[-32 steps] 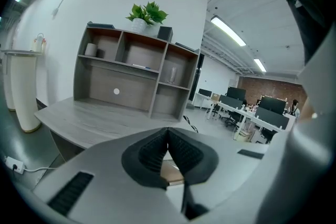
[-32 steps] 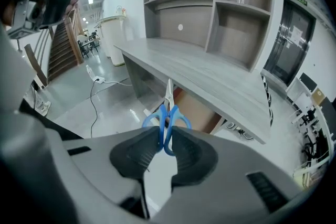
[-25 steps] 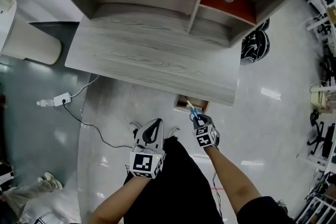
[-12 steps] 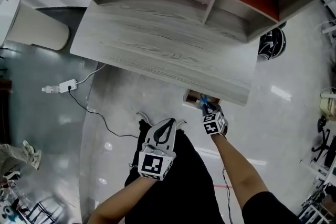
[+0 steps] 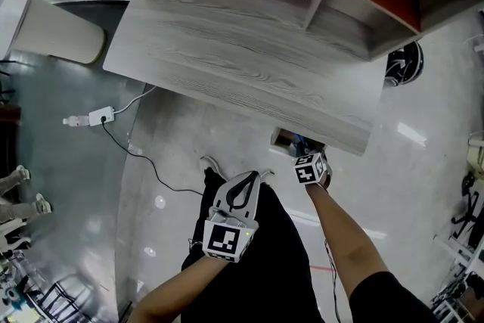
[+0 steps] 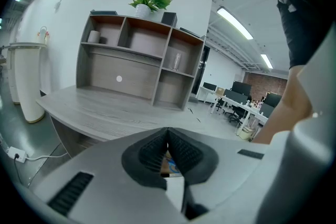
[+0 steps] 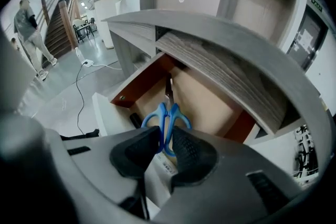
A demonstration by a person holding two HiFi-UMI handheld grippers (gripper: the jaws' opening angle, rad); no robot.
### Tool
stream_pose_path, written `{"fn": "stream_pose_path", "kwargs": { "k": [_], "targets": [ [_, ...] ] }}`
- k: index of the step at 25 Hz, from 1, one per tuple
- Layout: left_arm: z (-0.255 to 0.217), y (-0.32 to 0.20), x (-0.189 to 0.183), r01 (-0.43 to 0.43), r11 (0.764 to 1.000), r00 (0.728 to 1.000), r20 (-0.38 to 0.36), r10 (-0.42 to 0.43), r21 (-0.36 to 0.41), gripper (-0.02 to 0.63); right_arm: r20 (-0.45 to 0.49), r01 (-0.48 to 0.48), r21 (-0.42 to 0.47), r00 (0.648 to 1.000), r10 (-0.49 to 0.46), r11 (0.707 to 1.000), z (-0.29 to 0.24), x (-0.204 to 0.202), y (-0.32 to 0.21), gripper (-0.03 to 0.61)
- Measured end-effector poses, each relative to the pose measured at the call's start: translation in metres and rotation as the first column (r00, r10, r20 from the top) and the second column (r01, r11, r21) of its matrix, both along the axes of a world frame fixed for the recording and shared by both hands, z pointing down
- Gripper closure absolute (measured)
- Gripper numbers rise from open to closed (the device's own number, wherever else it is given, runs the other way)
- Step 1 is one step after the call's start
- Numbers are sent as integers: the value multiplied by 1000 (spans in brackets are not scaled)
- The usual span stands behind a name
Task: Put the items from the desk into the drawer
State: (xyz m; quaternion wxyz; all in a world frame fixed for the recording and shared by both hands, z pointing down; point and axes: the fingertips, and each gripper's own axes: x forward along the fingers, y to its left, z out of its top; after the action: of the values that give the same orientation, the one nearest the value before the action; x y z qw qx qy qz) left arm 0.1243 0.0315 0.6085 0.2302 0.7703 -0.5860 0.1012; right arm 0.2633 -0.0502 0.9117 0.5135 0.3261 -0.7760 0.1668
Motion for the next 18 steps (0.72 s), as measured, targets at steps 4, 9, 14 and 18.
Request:
{"fn": "stream_pose_path", "kwargs": {
  "k": [4, 9, 14, 18],
  "targets": [
    [1, -2, -7, 28, 1000, 1000, -7, -28, 2, 600, -24, -20, -3, 1000, 20, 1000, 9, 3, -2, 488],
    [5, 4, -11, 39, 999, 999, 4, -39, -6, 601, -19, -30, 16, 999, 31, 999, 7, 3, -3, 488],
    [-3, 12, -10, 35, 999, 999, 12, -35, -1, 600, 3, -34, 19, 999, 34, 999, -6, 3, 3, 488],
    [-10, 18, -14, 45, 999, 999, 7, -45, 5, 600, 31, -72, 33, 997, 71, 997, -25, 2, 6, 488]
  ]
}}
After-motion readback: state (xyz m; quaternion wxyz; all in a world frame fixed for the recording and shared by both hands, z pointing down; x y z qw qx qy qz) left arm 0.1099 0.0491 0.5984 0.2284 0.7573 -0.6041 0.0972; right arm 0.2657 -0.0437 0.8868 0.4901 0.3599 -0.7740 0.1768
